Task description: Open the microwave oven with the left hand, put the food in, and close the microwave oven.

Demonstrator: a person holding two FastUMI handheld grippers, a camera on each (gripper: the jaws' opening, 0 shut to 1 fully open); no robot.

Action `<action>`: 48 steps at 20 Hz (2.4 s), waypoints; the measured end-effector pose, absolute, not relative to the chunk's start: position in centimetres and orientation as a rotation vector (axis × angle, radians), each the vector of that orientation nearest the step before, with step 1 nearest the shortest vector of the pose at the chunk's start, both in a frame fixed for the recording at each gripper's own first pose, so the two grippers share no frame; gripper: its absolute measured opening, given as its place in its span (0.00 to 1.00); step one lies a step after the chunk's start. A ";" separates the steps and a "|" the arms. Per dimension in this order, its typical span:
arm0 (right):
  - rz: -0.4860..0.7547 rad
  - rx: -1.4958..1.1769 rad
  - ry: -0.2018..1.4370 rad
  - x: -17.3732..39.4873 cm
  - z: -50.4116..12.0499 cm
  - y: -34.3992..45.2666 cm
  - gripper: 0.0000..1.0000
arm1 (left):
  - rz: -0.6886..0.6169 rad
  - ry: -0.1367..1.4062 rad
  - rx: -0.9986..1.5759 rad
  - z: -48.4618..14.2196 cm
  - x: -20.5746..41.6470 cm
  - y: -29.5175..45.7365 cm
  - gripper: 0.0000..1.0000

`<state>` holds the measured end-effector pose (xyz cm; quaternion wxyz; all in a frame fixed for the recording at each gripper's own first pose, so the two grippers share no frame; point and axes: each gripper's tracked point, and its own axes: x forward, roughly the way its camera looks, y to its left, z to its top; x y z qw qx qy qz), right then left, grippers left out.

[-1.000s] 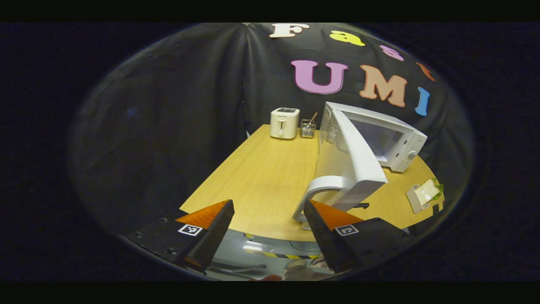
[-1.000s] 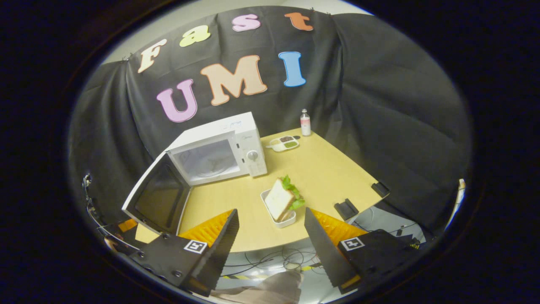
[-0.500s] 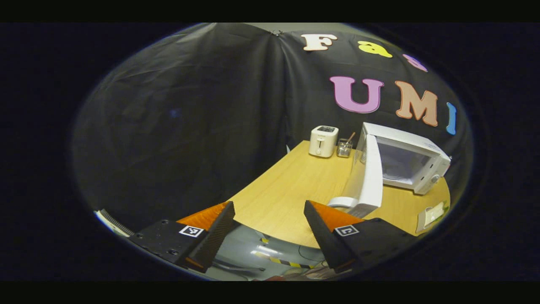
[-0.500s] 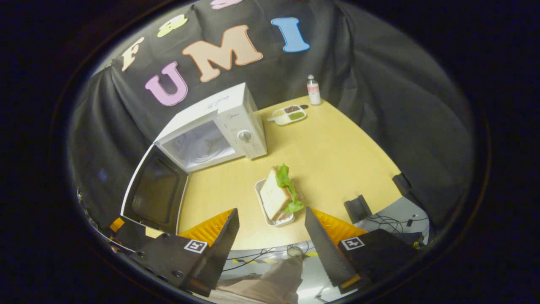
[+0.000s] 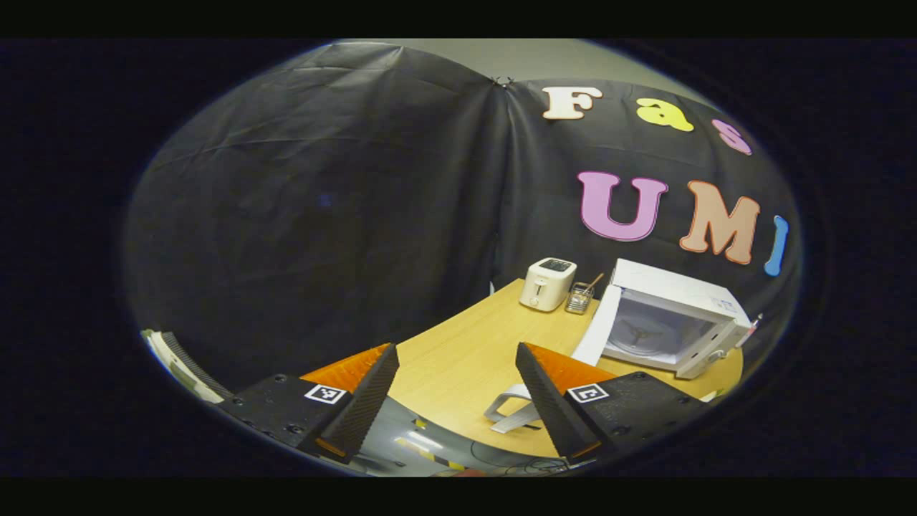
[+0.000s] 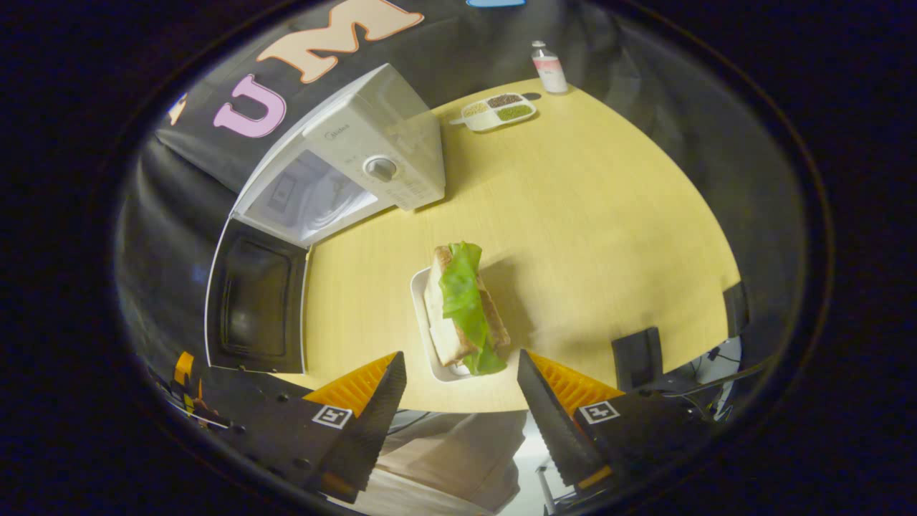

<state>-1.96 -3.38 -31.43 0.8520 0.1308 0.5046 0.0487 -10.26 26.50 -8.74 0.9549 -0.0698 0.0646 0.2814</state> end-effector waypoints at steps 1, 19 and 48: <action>0.119 0.289 1.083 -1.4 -31.9 -3.2 0.98 | 0.571 0.125 -0.157 -8.5 -10.2 26.0 0.99; 0.143 0.421 1.215 2.3 -36.7 -2.4 0.58 | 0.579 0.138 -0.143 -7.1 -7.5 22.4 0.96; 0.272 0.829 0.771 4.0 -23.2 20.0 0.34 | 0.322 0.333 -0.105 -11.3 -0.8 25.7 0.96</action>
